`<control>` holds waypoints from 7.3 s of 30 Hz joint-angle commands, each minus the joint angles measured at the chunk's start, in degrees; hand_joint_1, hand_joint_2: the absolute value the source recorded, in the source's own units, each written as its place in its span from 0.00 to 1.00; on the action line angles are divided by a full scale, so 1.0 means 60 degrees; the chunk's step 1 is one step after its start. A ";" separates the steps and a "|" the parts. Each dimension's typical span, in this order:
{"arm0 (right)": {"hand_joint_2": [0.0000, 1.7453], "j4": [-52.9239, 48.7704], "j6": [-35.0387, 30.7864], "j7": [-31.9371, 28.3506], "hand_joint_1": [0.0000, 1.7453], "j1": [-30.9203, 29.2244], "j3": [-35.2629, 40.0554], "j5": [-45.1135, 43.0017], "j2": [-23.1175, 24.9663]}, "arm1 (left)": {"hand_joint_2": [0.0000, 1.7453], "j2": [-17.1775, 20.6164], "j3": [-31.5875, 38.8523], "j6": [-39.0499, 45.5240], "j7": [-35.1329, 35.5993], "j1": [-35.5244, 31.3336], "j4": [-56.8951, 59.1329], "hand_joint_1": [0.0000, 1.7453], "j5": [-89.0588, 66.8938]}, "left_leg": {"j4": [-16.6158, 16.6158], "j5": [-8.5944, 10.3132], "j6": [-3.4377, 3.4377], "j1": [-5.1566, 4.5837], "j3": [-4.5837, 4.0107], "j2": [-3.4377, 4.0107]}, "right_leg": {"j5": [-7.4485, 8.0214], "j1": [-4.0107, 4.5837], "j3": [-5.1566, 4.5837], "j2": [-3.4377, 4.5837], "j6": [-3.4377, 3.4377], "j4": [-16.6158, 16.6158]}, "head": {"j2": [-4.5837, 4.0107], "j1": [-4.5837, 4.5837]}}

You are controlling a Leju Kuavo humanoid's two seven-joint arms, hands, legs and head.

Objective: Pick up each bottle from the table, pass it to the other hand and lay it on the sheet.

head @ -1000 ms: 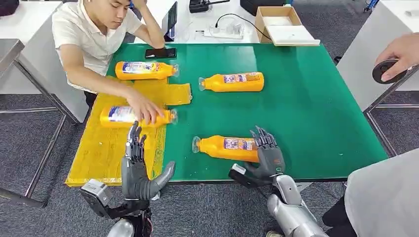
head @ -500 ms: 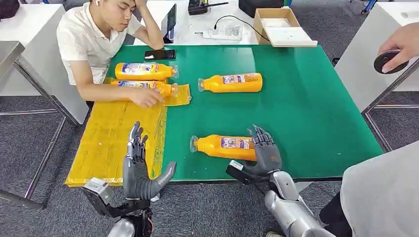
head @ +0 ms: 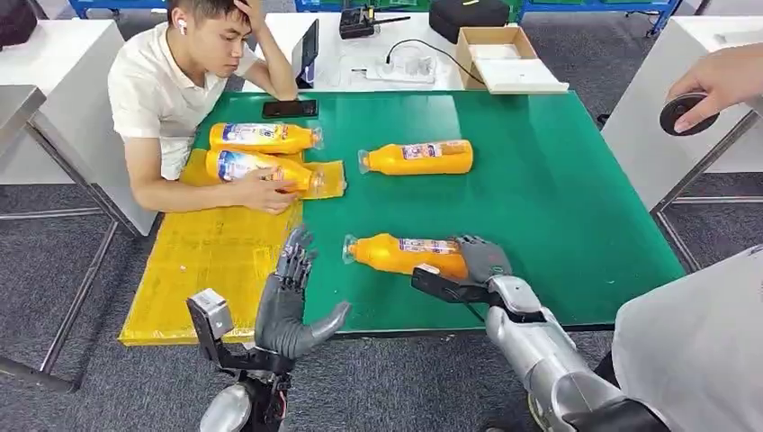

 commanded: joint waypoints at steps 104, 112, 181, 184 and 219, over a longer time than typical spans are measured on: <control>0.00 -0.6294 -0.4686 -0.6296 0.00 0.5553 0.1770 -0.6625 0.1271 | 1.00 0.1285 0.2238 0.5912 -0.0737 -0.0458 0.2694 1.00 -0.5862 | -0.0046 -0.0010 -0.0032 0.0030 -0.0216 -0.0140 | -0.0066 0.0018 -0.0149 -0.0179 -0.0026 -0.0035 | -0.0004 0.0004; 0.00 -0.8089 -0.4892 -0.6020 0.00 0.6469 0.0786 -0.6550 0.1384 | 1.00 0.1099 0.3237 0.6443 0.0617 -0.0632 0.3359 1.00 -1.0263 | -0.0011 -0.0019 -0.0019 0.0026 -0.0272 -0.0114 | -0.0063 0.0009 -0.0206 -0.0145 -0.0013 -0.0006 | 0.0000 0.0000; 0.00 -0.8100 -0.3583 -0.5996 0.00 0.5992 -0.0481 -0.8614 0.1722 | 1.00 0.0876 0.1505 0.4355 -0.2756 0.0520 -0.1695 0.00 -0.3665 | 0.0007 0.0006 -0.0052 0.0025 -0.0297 -0.0154 | -0.0068 0.0013 -0.0235 -0.0189 -0.0031 0.0035 | 0.0000 0.0003; 1.00 -0.7624 -0.5240 -0.5763 0.00 0.5506 -0.0578 -0.6201 0.1272 | 1.00 0.0898 0.1375 0.4409 -0.2827 0.0498 -0.1680 0.00 -0.3748 | 0.0001 0.0015 -0.0046 0.0022 -0.0305 -0.0167 | -0.0062 0.0009 -0.0238 -0.0197 -0.0026 0.0028 | 0.0000 0.0004; 1.00 -0.2709 -0.3854 -0.2748 0.00 0.2501 -0.0608 -0.0013 -0.0119 | 1.00 0.0613 0.0799 0.3687 -0.2490 0.0306 -0.0955 0.00 -0.3553 | -0.0011 0.0013 -0.0052 0.0014 -0.0273 -0.0159 | -0.0060 0.0004 -0.0205 -0.0192 -0.0030 0.0017 | 0.0000 0.0000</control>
